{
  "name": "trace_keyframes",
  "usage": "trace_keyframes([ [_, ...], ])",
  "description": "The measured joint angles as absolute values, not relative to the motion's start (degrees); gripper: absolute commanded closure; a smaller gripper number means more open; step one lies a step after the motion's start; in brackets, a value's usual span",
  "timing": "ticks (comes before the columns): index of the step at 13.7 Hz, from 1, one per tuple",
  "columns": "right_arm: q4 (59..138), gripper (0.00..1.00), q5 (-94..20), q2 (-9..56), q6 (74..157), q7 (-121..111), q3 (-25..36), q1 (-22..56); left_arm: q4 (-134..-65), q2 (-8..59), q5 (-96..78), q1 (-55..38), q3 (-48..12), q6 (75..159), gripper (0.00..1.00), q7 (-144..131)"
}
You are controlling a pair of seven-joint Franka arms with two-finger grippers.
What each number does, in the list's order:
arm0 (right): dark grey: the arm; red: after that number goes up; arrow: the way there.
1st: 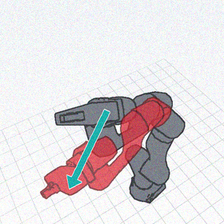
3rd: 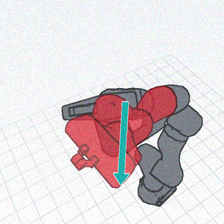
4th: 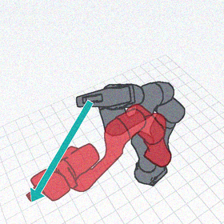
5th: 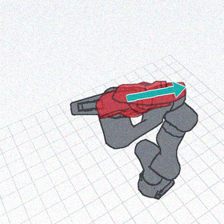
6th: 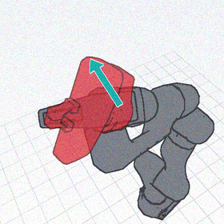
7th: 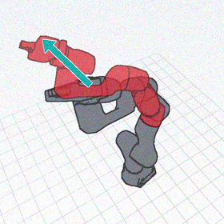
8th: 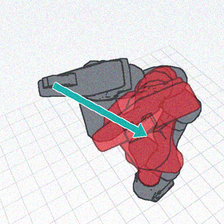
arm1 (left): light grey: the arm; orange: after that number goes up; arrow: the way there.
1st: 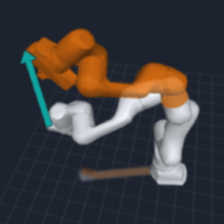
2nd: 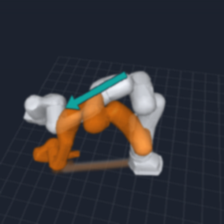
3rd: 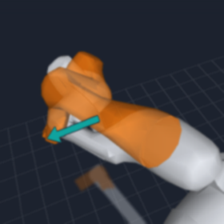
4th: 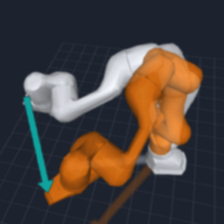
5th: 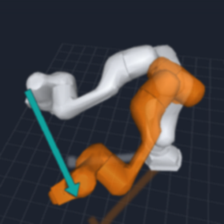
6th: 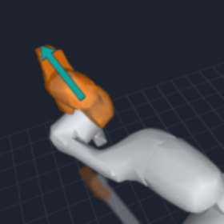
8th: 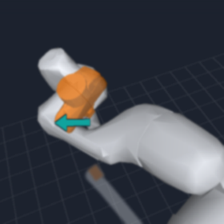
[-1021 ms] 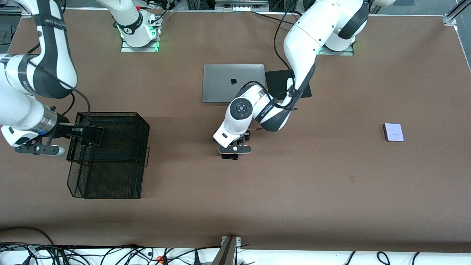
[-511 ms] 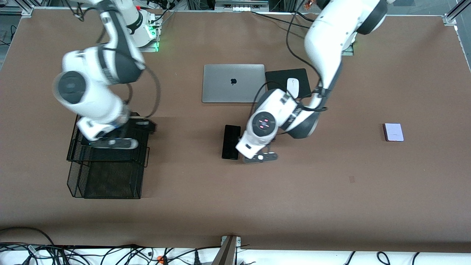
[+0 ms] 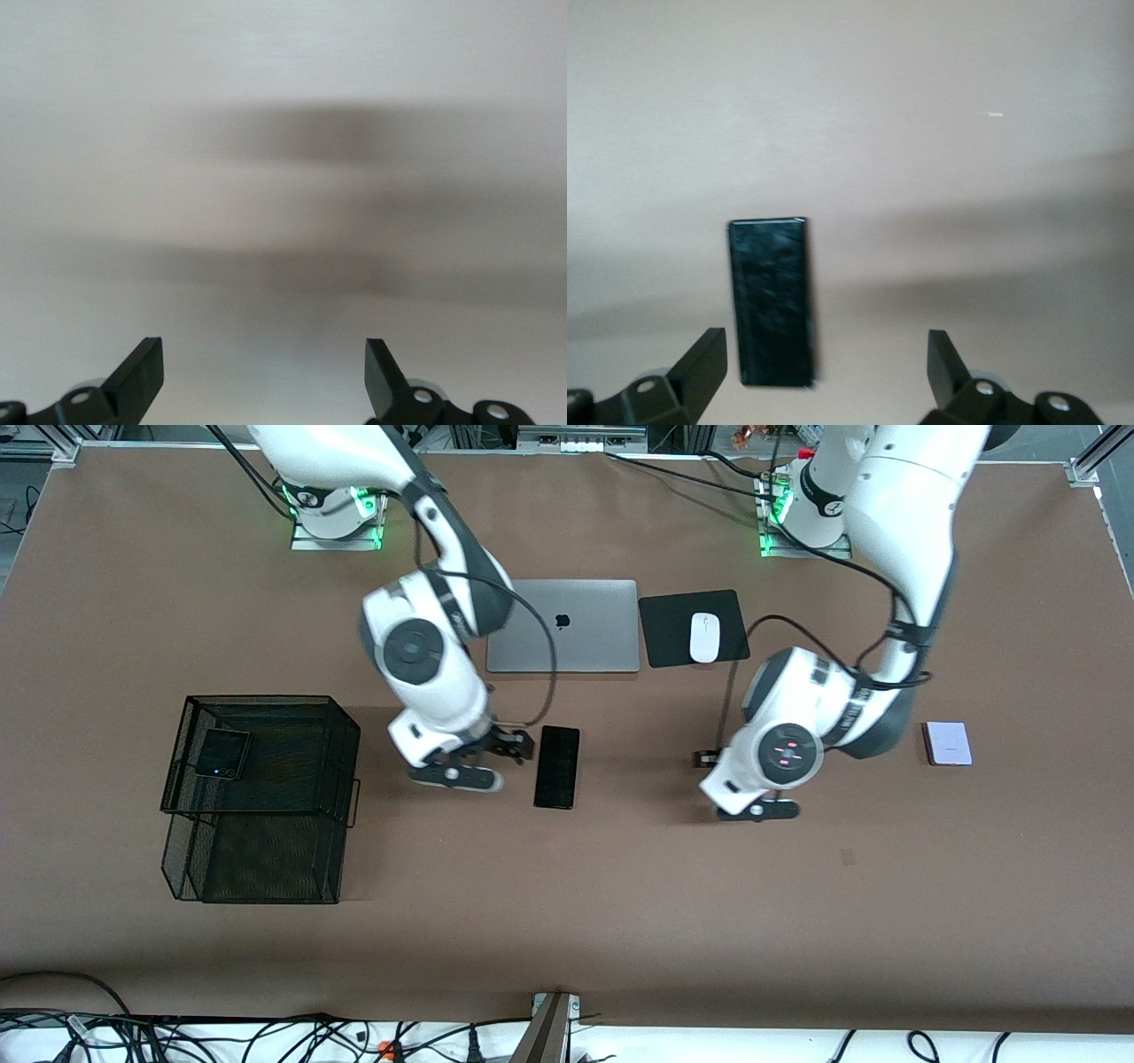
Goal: Place phones with both arms
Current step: 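Grasp the black phone with the right gripper while the left gripper reaches the white phone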
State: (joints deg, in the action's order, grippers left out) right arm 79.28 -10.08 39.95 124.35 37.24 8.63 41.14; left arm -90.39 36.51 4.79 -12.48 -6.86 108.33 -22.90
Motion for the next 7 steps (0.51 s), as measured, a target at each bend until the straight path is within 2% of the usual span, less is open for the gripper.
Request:
trace_keyframes([
  [3,75.35,0.00,-10.08,47.06,129.57,37.65,8.52,43.27,-93.69,35.28,8.91,-5.30,-6.71,111.08,0.00,-15.73],
  [7,74.70,0.00,-10.08,51.76,132.12,37.67,8.49,45.34,-99.06,33.23,10.89,8.35,-6.58,119.45,0.00,-2.25],
])
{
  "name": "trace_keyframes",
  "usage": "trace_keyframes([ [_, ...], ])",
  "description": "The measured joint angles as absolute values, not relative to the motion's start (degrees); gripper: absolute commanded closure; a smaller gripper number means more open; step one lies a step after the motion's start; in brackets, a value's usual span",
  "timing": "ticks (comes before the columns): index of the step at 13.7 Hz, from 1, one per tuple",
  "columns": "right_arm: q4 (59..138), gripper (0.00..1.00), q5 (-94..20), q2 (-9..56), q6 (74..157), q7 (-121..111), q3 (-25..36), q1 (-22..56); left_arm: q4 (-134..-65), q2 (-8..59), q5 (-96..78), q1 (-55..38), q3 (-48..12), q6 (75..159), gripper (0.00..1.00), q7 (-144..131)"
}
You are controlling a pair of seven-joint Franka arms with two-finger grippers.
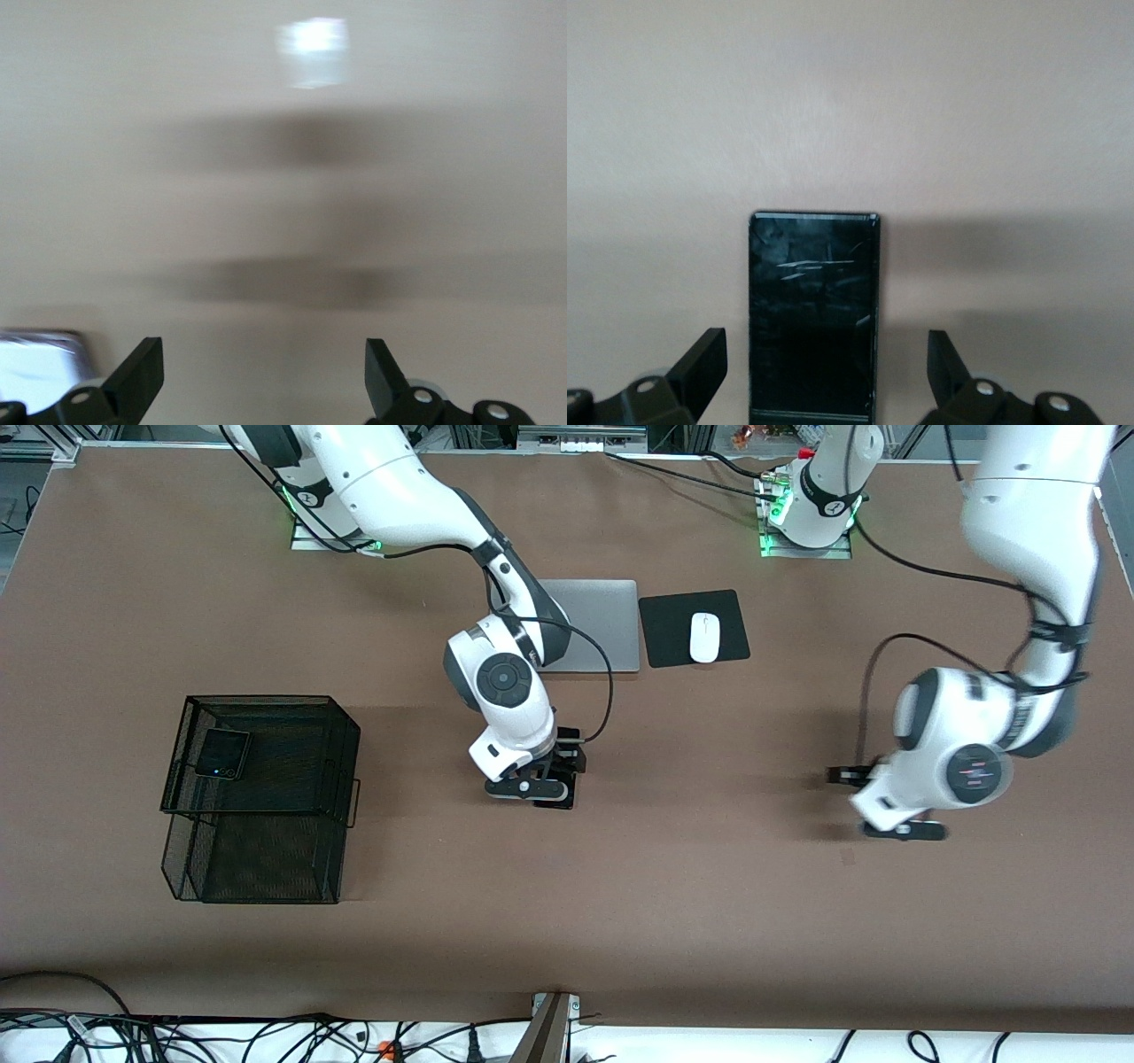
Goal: Place phones with both arms
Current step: 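Grasp the black phone with the right gripper while the left gripper reaches the white phone, then lift the black phone with the right gripper while the left gripper grasps the white phone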
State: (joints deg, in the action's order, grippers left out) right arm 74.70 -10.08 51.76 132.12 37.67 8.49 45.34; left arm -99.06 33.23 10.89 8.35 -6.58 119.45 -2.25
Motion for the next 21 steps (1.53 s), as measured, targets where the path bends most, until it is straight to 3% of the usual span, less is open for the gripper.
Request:
trace_keyframes([
  [4,74.44,0.00,-10.08,52.90,132.11,37.38,8.49,46.31,-104.58,31.14,10.91,18.15,-6.80,125.80,0.00,2.68],
  [11,74.83,0.00,-10.08,54.14,132.17,36.00,8.49,47.47,-118.32,27.66,10.92,24.14,-6.95,141.78,0.00,6.28],
  [15,74.85,0.01,-10.08,54.78,132.21,35.94,8.49,47.80,-121.02,26.40,10.92,26.64,-6.98,143.46,0.00,10.54],
  [17,74.85,0.05,-10.06,54.90,132.56,35.75,8.54,48.18,-121.30,25.95,10.92,27.50,-7.00,143.56,0.00,11.65],
  [18,74.85,0.17,-10.05,54.92,132.88,35.68,8.54,48.48,-121.36,25.86,10.92,27.73,-7.03,143.73,0.00,11.84],
  [20,74.91,0.78,-9.95,54.96,133.27,35.62,8.72,49.00,-121.88,25.86,10.92,28.12,-7.07,145.17,0.00,12.12],
  [21,74.94,0.84,-9.94,54.96,133.27,35.43,8.89,49.08,-122.36,25.87,10.92,28.24,-7.08,146.12,0.00,12.24],
])
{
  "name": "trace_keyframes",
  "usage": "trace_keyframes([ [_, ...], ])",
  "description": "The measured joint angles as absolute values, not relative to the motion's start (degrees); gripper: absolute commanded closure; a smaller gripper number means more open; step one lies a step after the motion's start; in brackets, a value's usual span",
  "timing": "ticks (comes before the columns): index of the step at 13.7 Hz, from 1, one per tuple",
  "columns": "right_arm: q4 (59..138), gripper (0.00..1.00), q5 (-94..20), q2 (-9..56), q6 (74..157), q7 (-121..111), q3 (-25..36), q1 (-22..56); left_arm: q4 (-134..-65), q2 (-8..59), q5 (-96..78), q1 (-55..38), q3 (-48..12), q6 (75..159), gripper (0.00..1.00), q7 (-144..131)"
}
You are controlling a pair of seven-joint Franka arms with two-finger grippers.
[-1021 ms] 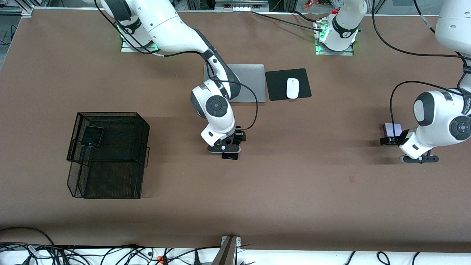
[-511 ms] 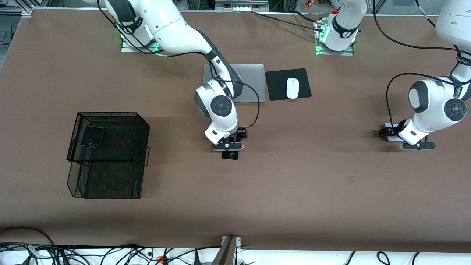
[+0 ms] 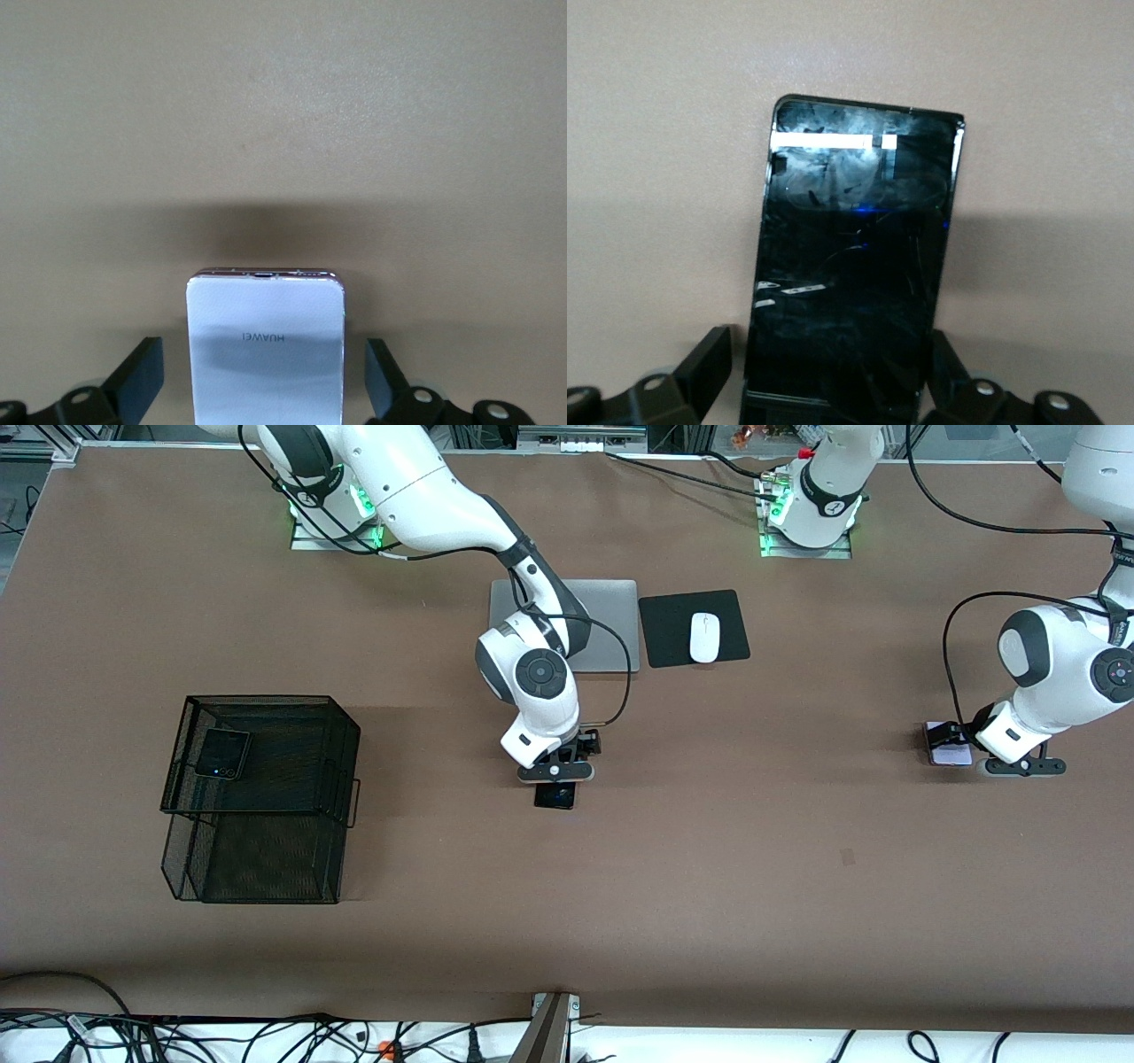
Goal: Place phones with both arms
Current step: 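Lift the black phone with the right gripper while the left gripper grasps the white phone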
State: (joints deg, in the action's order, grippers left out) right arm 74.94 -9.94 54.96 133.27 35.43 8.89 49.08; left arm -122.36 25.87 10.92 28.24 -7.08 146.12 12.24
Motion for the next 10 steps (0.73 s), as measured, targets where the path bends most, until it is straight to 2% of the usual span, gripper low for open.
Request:
trace_keyframes([
  [3,75.00,0.84,-9.94,54.81,133.07,34.29,8.96,49.13,-123.27,25.97,10.92,28.33,-7.11,147.12,0.00,12.72],
  [4,75.05,0.86,-9.85,54.79,133.06,33.71,8.95,49.16,-123.33,26.00,10.92,28.36,-7.13,147.15,0.00,13.10],
  [5,75.08,0.92,-9.60,54.78,133.06,33.46,8.96,49.23,-123.35,26.02,10.92,28.54,-7.15,147.15,0.00,13.45],
  [10,75.22,0.91,-8.97,54.76,133.27,33.31,8.98,49.41,-123.38,26.62,10.92,30.43,-7.78,147.94,0.00,14.12],
])
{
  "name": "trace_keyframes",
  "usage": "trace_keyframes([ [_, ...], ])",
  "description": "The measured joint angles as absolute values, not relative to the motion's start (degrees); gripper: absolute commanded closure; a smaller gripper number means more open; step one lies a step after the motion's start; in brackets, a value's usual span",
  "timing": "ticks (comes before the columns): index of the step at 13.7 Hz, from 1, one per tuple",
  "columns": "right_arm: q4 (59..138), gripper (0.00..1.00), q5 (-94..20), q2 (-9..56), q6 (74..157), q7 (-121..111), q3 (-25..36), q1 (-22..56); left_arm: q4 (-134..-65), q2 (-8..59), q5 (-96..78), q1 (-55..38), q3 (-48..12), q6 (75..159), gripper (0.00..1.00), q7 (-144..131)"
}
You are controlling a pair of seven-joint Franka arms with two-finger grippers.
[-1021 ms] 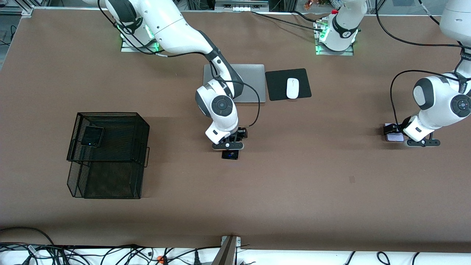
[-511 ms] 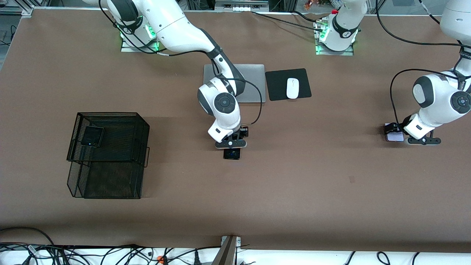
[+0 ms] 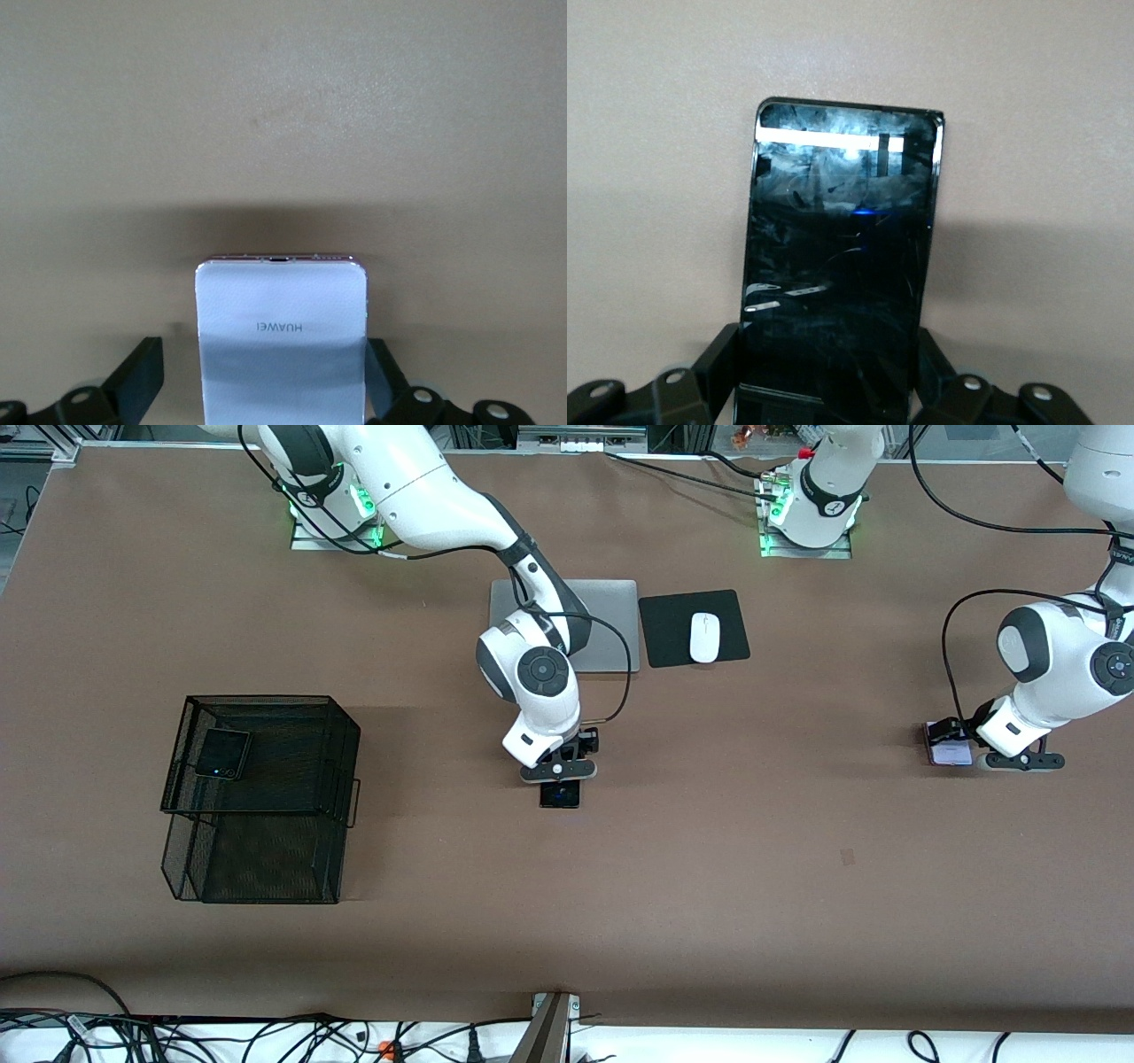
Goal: Place phones with both arms
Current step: 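Lift the black phone with the right gripper while the left gripper grasps the white phone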
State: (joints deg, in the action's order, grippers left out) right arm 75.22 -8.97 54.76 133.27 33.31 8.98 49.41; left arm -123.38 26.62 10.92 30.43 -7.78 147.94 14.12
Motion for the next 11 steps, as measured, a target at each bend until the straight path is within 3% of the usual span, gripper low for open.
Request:
trace_keyframes([
  [3,75.83,0.91,-7.91,54.52,134.18,33.25,9.10,49.78,-123.40,27.06,10.91,30.43,-7.97,148.45,0.00,14.07],
  [5,76.03,1.00,-7.82,54.43,134.43,33.15,9.11,49.83,-123.42,27.19,10.91,30.44,-7.98,148.94,0.00,14.05],
  [11,75.33,1.00,-7.81,53.99,129.79,32.37,10.32,50.05,-123.47,29.26,9.68,30.52,-8.35,150.92,0.03,13.99],
])
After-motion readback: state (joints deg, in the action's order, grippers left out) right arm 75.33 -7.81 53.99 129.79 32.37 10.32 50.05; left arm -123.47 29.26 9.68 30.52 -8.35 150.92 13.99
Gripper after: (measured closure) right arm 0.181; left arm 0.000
